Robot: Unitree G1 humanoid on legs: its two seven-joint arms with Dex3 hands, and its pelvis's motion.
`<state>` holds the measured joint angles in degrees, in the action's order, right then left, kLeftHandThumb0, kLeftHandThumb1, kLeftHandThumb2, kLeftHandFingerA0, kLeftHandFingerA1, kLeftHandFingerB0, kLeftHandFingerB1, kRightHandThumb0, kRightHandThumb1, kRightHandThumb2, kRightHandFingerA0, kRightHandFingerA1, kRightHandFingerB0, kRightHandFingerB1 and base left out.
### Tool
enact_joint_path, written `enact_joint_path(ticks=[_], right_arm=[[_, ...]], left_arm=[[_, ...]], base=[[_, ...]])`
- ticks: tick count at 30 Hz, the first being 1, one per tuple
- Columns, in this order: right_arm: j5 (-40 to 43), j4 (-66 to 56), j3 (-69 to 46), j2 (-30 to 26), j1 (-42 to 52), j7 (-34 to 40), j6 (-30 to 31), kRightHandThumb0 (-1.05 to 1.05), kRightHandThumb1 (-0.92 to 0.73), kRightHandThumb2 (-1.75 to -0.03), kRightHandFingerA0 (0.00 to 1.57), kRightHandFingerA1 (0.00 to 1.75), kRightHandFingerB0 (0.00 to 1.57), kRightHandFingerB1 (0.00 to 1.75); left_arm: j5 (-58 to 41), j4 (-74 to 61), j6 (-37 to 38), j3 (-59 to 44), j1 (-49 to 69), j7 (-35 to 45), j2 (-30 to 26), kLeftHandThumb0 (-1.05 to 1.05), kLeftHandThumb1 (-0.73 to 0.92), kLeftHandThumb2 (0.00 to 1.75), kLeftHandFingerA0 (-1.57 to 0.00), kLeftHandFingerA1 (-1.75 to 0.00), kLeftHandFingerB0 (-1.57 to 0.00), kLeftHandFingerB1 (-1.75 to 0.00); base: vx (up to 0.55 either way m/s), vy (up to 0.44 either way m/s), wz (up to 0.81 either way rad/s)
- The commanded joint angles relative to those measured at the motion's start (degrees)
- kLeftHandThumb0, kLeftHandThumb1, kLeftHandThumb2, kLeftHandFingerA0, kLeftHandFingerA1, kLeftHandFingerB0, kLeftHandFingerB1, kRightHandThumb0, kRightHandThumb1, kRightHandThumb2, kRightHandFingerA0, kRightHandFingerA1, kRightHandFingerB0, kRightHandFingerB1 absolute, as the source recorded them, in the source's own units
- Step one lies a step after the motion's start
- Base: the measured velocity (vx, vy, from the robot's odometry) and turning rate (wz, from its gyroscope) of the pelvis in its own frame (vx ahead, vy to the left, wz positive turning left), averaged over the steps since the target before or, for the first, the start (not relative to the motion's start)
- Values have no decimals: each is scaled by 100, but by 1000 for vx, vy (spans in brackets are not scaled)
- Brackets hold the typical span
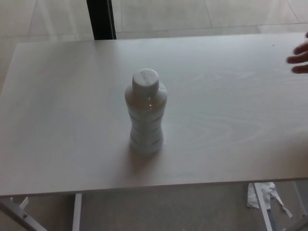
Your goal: Pick up a bottle and hand it
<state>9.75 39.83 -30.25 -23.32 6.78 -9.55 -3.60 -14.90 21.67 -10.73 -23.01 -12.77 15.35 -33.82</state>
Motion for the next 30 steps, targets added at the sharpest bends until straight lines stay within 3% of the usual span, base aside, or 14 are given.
enact_joint_path(ticks=[1,2,3,4,6,10,15,16,17,20,21,26,27,30], right_arm=[[159,-138,-32,-65,34,-15,73,-75,-58,-58,92,101,23,50],[175,-71,-43,-72,0,-24,79,-83,-49,-86,102,111,20,55],[175,-71,-43,-72,0,-24,79,-83,-49,-86,102,111,20,55],[166,2,-42,-82,-22,-31,33,-74,-57,-58,101,123,23,50],[157,-56,-33,-88,9,-42,60,-74,-58,-58,93,96,23,50],[189,-72,-45,-71,-20,-48,66,-74,-57,-58,99,115,23,50],[192,-134,-20,-9,-24,25,98,-74,-43,-86,107,114,21,56],[234,-147,-42,12,-14,14,78,-74,-57,-57,98,115,25,51],[215,-204,-14,8,10,27,115,-81,-47,-86,101,116,23,56],[224,-240,3,-14,-14,25,147,-87,-50,-87,101,116,21,55],[223,-235,7,-18,-32,39,150,-74,-58,-58,99,131,25,49],[226,-182,43,-64,-65,-20,107,-75,-57,-58,106,120,24,51],[215,-214,57,-41,-73,15,85,-77,-57,-58,92,104,25,51],[218,-301,104,-30,-87,11,149,-77,-58,-57,106,105,25,52]], left_arm=[[-142,-1594,-1227,1117,-232,437,330,-74,42,82,-3,-38,-5,-27],[-146,-1675,-1263,1299,-289,504,425,-73,42,83,0,-34,-9,-23],[-153,-1703,-1290,1304,-282,491,421,-73,42,83,0,-34,-9,-23],[-115,-1791,-1387,1472,-321,503,473,-71,40,84,-1,-33,-8,-24],[-7,-1998,-1437,1969,-422,639,637,-71,40,86,0,-32,-8,-19],[68,-2101,-1470,2520,-554,678,947,-67,35,87,0,-32,-3,-23],[71,-1797,-1327,2804,-603,669,1345,-71,38,88,0,-31,-5,-24],[60,-1744,-1346,2812,-612,657,1408,-73,40,88,0,-28,-6,-24],[89,-1729,-1350,2829,-614,627,1465,-72,39,87,0,-30,-1,-27],[145,-1649,-1316,2854,-655,637,1550,-73,39,88,0,-28,-1,-28],[220,-1589,-1258,2926,-691,680,1550,-70,34,87,0,-30,0,-25],[604,-1360,-906,3299,-807,843,1429,-75,37,88,0,-27,0,-15],[700,-1342,-851,3390,-842,860,1400,-74,37,88,0,-28,0,-15],[761,-1218,-897,3525,-979,866,1487,-72,36,87,0,-28,0,-13]], base=[[0,0,0],[0,0,0],[0,0,0],[0,0,0],[0,0,0],[0,0,0],[0,0,0],[0,0,0],[0,0,0],[0,0,0],[0,0,0],[0,0,0],[0,0,0],[0,0,0]])
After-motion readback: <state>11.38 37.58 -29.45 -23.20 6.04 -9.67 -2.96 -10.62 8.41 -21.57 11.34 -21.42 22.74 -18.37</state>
